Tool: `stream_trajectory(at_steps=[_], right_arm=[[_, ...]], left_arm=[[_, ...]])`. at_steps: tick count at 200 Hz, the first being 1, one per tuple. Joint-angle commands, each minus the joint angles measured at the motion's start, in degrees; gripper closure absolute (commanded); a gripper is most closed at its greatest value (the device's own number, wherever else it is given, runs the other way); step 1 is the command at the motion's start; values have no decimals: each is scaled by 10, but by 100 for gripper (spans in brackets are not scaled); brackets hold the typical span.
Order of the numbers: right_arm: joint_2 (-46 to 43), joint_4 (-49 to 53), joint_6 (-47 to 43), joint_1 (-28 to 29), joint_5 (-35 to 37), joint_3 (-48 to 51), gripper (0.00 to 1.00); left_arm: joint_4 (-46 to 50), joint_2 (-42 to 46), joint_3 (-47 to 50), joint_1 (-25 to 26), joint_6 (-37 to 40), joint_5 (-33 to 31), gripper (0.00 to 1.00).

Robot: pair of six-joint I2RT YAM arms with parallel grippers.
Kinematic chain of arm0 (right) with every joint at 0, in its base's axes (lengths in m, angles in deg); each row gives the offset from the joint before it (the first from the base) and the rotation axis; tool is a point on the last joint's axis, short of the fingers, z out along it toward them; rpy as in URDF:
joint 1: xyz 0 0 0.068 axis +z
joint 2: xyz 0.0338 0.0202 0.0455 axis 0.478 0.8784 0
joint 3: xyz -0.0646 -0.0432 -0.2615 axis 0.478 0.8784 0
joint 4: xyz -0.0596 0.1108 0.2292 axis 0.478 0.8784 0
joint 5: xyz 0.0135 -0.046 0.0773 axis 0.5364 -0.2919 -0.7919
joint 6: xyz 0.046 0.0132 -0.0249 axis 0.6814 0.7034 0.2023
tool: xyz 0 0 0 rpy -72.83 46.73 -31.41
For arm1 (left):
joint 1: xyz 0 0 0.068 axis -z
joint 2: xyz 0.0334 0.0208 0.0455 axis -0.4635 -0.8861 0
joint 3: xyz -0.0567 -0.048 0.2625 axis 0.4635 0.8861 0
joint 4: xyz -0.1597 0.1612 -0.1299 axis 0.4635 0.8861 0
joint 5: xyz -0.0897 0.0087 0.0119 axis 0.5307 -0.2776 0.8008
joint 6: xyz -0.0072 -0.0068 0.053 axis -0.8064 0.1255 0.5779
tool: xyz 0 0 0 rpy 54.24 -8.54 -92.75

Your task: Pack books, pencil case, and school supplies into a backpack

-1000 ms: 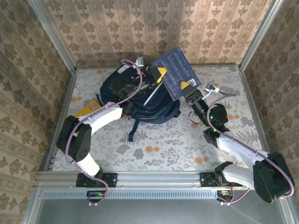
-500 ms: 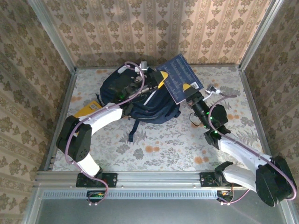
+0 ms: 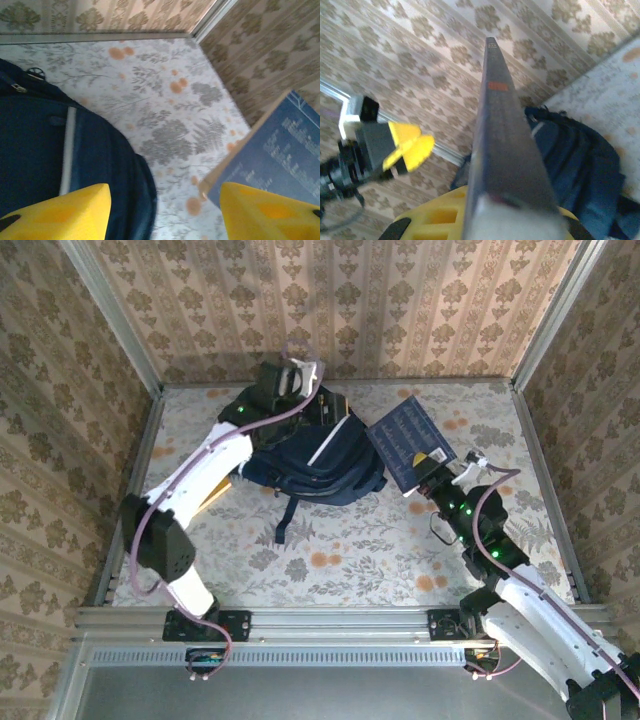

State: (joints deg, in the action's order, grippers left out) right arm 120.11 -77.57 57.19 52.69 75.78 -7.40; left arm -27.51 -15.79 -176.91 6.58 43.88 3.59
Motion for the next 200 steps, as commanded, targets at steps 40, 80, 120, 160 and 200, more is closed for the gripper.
stream_trajectory(at_steps=[40,80,120,160,200], right_arm=[[-32,92,-79,-6,-44,-22,100],[-53,109,-76,-18,-65,-5,100],[-51,93,-50,-42,-95,18,100],[-25,58,-13,-72,-133,34,100],[1,40,-1,-79,-149,34,100]], left_arm=[[250,-218,-176,-47,111,34,41],[196,-239,-157,-50,89,109,44],[160,-242,-139,-48,70,144,49],[154,-251,-140,-41,68,160,56],[155,-271,-144,-32,71,151,59]])
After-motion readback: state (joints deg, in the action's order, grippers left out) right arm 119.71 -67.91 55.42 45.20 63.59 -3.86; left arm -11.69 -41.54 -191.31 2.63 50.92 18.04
